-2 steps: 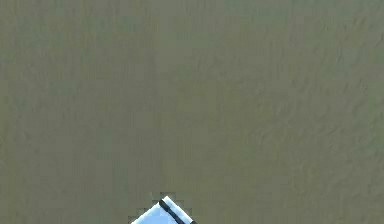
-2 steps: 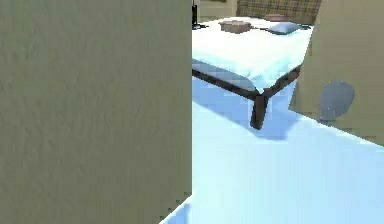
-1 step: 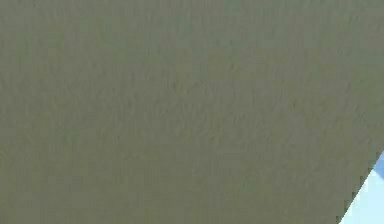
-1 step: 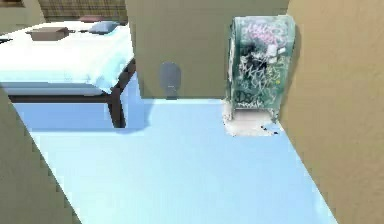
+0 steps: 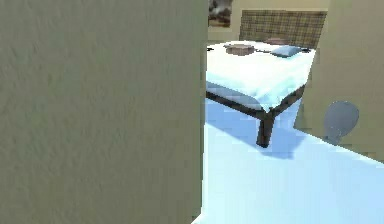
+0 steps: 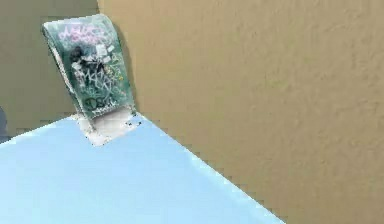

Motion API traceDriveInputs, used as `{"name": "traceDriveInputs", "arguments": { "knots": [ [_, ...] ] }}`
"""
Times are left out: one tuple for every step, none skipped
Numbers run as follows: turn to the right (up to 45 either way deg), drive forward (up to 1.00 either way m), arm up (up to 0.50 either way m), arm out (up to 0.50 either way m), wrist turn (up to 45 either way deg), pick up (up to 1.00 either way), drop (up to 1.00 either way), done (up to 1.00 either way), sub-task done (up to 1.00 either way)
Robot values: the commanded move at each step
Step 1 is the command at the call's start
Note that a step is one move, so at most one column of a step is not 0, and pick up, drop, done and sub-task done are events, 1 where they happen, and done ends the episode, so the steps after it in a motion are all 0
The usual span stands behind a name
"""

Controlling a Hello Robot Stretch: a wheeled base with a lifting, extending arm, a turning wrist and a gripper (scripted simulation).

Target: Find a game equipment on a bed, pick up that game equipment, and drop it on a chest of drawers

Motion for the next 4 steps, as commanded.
{"name": "traceDriveInputs", "arguments": {
  "knots": [
    [30.0, 0.0, 0.0, 0.0, 0.0, 0.0, 0.0, 0.0, 0.0],
    [0.0, 1.0, 0.0, 0.0, 0.0, 0.0, 0.0, 0.0, 0.0],
    [6.0, 0.0, 0.0, 0.0, 0.0, 0.0, 0.0, 0.0, 0.0],
    [0.0, 0.05, 0.0, 0.0, 0.0, 0.0, 0.0, 0.0, 0.0]
  ]
}}
